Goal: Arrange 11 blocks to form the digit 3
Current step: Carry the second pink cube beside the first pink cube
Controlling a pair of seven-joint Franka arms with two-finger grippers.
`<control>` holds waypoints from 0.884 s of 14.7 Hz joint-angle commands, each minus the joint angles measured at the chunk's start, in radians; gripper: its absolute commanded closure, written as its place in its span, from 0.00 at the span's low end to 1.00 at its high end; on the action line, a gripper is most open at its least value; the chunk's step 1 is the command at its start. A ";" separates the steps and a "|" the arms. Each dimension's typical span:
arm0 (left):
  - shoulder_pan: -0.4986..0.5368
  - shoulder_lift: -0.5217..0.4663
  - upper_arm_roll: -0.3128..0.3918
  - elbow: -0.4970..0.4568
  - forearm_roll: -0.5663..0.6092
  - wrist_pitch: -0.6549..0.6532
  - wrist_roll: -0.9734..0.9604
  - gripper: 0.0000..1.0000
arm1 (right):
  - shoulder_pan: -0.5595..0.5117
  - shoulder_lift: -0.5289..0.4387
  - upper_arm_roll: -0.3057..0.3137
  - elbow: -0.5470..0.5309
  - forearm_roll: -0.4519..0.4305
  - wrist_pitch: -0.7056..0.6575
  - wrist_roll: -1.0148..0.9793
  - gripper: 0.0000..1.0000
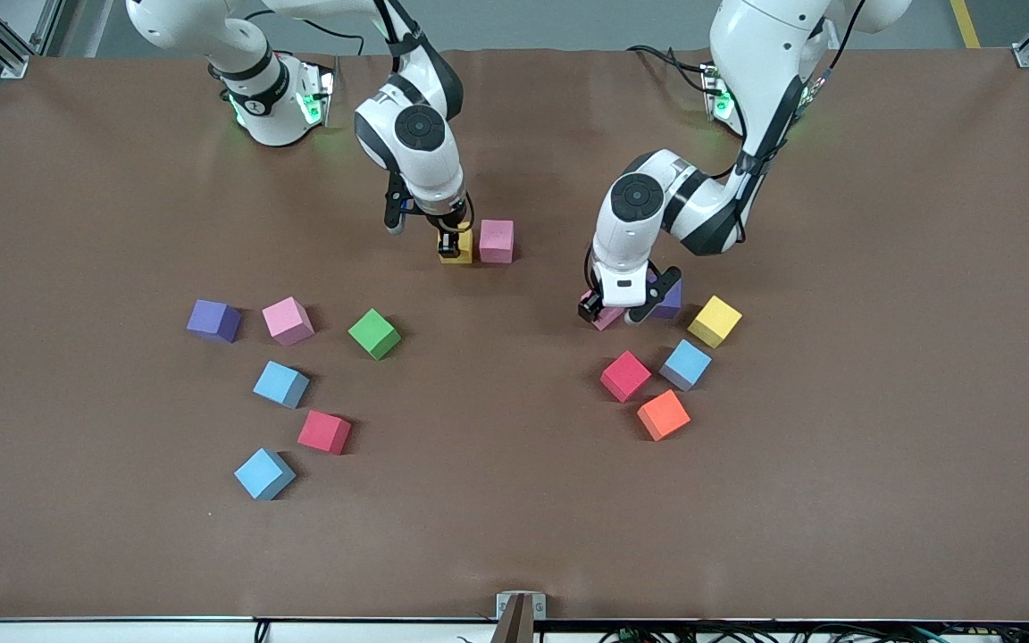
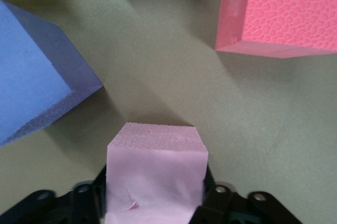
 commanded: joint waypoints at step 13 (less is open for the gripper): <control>-0.163 -0.071 -0.060 -0.010 0.002 -0.103 -0.863 0.72 | 0.031 0.021 0.005 -0.005 0.021 0.043 0.036 1.00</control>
